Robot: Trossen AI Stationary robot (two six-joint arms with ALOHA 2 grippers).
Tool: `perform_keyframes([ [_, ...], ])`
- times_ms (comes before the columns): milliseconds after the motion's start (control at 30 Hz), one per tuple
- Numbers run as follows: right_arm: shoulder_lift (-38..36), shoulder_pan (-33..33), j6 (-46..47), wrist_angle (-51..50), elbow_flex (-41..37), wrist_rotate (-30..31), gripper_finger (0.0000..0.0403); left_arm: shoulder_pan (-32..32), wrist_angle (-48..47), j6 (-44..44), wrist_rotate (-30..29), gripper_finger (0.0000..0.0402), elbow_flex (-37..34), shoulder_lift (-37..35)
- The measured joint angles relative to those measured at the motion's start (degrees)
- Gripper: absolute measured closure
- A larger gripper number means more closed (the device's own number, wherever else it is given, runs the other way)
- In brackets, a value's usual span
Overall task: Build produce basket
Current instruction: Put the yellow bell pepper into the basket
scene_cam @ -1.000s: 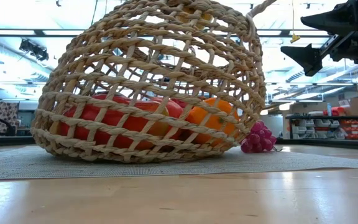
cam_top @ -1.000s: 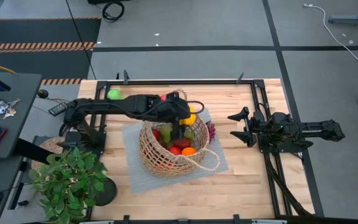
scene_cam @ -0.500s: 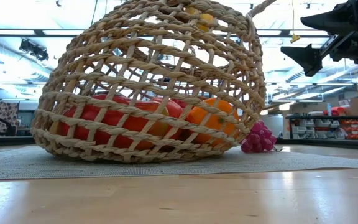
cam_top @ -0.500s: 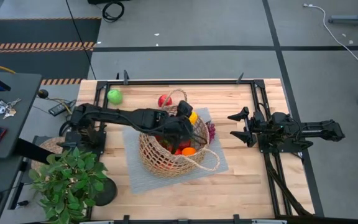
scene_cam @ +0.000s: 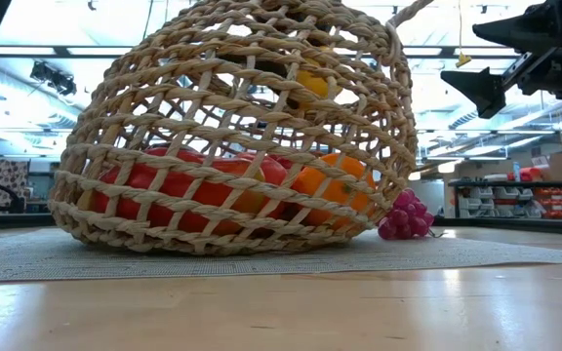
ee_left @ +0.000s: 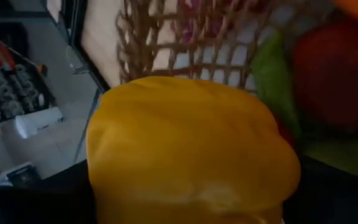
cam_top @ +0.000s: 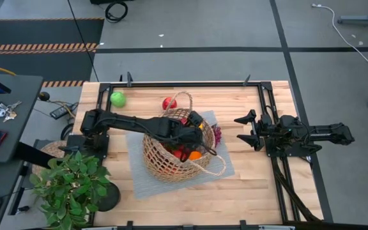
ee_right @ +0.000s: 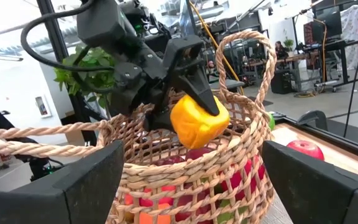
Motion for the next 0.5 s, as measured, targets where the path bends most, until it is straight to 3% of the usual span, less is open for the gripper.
perform_keyframes([
  [500, 0.02, 0.01, 0.00, 0.72, 0.00, 0.02, 0.0018, 3.48, -5.80, -26.07, 17.44, 0.0056, 0.00, 0.05],
])
